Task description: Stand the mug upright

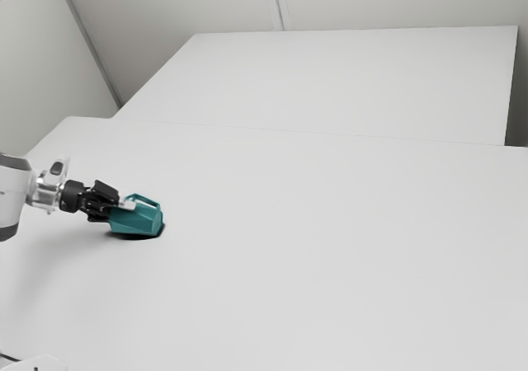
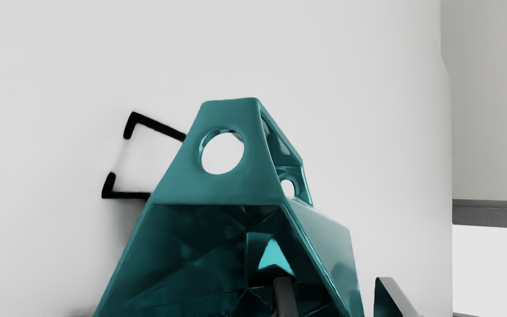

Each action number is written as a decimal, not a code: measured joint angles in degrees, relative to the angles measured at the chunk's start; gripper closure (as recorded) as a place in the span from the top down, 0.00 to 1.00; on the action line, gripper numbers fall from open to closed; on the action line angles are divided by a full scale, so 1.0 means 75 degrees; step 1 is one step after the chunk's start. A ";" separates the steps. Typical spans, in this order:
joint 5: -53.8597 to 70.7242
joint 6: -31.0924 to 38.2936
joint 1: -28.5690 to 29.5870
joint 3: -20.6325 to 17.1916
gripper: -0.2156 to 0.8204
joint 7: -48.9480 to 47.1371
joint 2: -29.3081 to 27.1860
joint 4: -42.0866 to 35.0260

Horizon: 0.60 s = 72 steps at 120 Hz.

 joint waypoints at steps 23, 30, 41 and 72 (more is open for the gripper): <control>-0.0006 -0.0040 0.0002 -0.0021 0.16 -0.0255 -0.0031 0.0056; -0.0010 -0.0048 -0.0004 -0.0049 0.15 -0.0324 -0.0039 0.0078; -0.0038 -0.0059 -0.0009 -0.0113 0.12 -0.0419 -0.0052 0.0124; -0.0071 -0.0061 -0.0003 -0.0175 0.06 -0.0620 -0.0092 0.0259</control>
